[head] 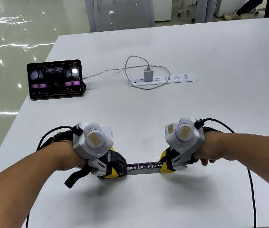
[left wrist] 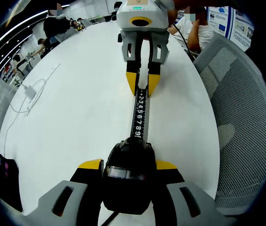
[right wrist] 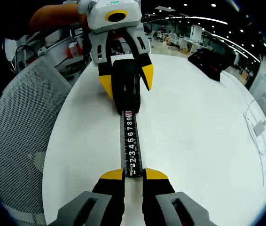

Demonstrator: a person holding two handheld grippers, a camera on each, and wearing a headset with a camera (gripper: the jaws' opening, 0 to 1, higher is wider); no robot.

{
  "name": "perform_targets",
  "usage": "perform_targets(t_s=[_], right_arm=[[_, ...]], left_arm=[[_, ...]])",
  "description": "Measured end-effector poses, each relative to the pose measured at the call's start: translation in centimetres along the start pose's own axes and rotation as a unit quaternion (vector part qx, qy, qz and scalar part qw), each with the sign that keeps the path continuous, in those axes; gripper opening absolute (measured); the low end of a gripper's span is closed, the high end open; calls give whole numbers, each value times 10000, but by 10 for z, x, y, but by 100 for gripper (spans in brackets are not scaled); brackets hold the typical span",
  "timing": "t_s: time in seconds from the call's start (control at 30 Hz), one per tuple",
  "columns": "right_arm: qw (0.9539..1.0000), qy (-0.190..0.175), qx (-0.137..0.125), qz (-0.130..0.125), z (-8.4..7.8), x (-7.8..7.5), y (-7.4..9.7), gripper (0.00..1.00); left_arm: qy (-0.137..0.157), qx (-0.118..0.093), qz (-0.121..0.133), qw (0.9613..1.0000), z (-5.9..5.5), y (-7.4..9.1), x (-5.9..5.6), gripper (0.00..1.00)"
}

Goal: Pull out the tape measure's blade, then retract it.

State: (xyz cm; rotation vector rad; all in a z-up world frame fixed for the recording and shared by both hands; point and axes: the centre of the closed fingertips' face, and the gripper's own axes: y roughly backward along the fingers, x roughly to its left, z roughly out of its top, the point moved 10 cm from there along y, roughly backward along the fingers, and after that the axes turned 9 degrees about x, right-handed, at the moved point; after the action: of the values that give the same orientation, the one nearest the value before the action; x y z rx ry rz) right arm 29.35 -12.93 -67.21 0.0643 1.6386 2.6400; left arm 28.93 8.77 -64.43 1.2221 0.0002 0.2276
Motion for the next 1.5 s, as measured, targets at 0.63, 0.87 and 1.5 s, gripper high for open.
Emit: perform_targets(t_s=[0.63, 0.87, 1.5], right_arm=[[10000, -43, 82, -28, -12, 0, 6, 10], [9999, -22, 119, -35, -19, 0, 10, 10], [9998, -45, 176, -84, -30, -1, 16, 9]], left_arm=[[-7, 19, -11, 10000, 0, 0, 0, 35], [-8, 18, -8, 10000, 0, 0, 0, 35], [4, 24, 4, 10000, 0, 0, -1, 35]])
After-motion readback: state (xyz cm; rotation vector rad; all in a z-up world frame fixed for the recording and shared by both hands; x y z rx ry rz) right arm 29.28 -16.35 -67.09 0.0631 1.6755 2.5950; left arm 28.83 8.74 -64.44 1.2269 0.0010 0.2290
